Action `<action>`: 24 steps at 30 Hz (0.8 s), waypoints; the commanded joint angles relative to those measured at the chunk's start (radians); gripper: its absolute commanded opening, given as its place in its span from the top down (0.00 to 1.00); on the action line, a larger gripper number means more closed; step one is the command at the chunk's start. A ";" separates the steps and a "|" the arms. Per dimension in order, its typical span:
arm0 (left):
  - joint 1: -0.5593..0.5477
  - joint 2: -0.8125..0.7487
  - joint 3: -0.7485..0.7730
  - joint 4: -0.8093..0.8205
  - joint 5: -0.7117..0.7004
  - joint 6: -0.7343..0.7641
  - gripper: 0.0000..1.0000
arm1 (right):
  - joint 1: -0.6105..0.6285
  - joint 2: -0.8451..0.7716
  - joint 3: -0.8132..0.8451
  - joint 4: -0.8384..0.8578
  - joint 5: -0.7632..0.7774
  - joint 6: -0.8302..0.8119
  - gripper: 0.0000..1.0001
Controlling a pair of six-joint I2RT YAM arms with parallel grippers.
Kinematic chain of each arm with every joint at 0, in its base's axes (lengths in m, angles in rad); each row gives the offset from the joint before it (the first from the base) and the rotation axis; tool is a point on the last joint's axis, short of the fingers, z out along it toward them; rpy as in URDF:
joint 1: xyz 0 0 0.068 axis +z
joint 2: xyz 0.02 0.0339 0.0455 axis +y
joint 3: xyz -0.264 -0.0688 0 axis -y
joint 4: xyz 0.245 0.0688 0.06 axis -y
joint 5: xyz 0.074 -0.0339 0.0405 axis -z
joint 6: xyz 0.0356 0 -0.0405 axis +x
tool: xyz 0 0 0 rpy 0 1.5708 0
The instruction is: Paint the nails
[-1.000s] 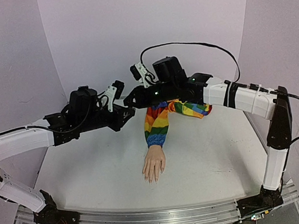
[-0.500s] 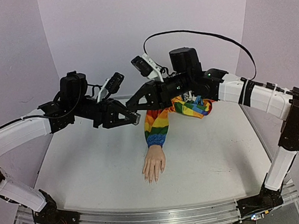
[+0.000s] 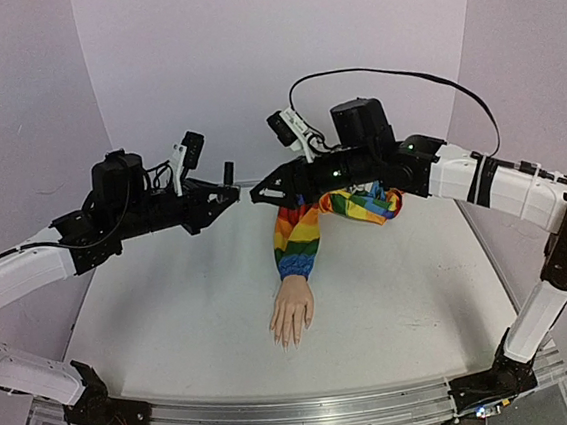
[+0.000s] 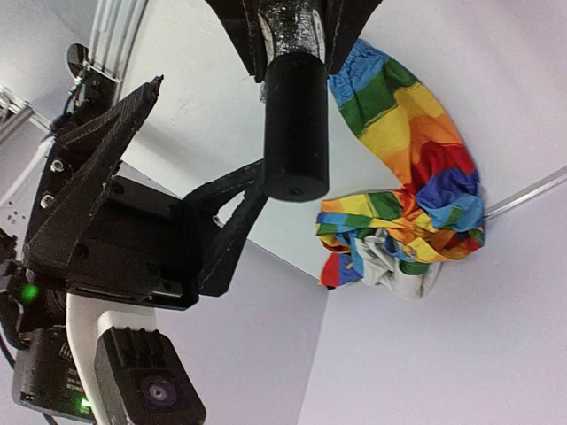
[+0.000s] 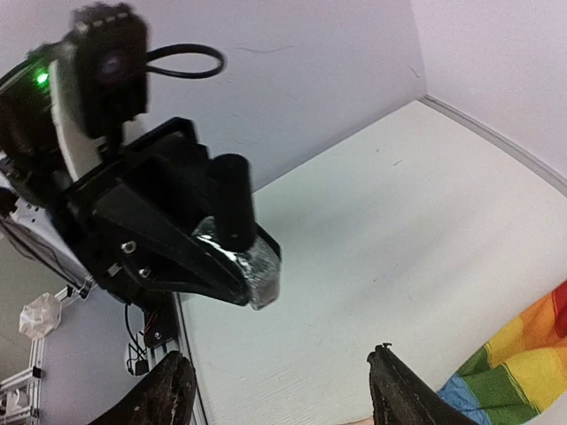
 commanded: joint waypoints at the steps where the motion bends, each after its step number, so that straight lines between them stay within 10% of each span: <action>1: -0.053 -0.019 0.014 0.009 -0.280 0.076 1.00 | 0.032 0.010 0.102 0.014 0.178 0.135 0.32; 11: -0.131 0.057 0.080 -0.030 -0.405 0.107 1.00 | 0.105 0.146 0.274 -0.042 0.445 0.295 0.49; 24: -0.146 0.090 0.108 -0.030 -0.376 0.053 1.00 | 0.112 0.231 0.291 -0.044 0.416 0.360 0.76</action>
